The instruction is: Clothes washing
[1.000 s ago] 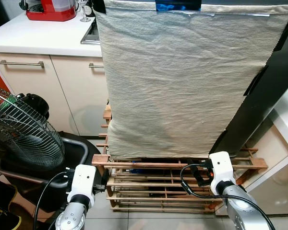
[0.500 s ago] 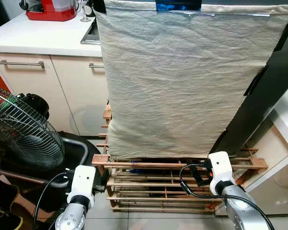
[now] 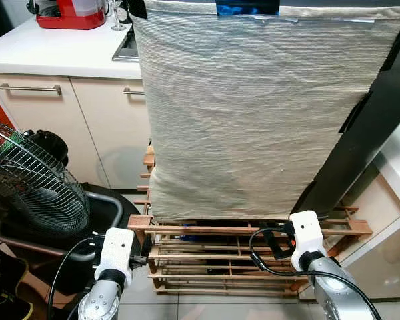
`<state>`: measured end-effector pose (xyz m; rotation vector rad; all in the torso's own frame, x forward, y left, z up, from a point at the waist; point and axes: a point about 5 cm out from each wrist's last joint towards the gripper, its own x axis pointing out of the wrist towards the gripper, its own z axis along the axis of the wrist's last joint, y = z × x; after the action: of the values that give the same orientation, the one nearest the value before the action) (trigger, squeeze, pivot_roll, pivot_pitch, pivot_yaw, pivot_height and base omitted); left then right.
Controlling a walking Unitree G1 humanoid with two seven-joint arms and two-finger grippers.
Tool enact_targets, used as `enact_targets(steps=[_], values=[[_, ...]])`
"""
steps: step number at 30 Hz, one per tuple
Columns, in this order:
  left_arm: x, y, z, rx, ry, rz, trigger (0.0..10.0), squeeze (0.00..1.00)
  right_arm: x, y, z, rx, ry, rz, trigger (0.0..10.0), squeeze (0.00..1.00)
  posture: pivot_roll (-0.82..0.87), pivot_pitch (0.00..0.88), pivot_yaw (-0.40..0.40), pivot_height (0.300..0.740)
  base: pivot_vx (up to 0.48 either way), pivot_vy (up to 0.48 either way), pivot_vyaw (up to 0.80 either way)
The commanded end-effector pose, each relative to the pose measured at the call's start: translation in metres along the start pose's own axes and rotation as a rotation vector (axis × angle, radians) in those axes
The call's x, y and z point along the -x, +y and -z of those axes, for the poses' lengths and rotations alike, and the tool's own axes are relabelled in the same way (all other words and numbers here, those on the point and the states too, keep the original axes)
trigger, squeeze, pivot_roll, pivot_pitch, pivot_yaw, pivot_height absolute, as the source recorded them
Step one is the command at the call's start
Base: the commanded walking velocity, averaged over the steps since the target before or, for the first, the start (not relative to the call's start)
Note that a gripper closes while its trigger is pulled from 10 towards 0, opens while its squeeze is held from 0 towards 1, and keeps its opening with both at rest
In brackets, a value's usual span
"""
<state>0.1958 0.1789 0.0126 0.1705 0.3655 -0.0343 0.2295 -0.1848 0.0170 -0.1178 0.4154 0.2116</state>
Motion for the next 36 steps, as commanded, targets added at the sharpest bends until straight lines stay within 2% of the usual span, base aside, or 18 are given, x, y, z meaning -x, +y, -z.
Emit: enact_targets(steps=[1,36], values=[[-0.0007,-0.0016,0.0009,-0.001,-0.001,0.008,10.0,0.0,-0.0006,-0.0029,-0.0015,0.019,-0.005,0.003,10.0,0.0,0.03,0.0,-0.008,0.74,0.0,0.0,0.0],[-0.0003,-0.0029,-0.0026,0.015,-0.016,0.0,10.0,0.0,-0.0007,-0.0036,-0.0042,0.012,-0.019,0.008,10.0,0.0,0.02,0.0,-0.013,0.74,0.0,0.0,0.0]])
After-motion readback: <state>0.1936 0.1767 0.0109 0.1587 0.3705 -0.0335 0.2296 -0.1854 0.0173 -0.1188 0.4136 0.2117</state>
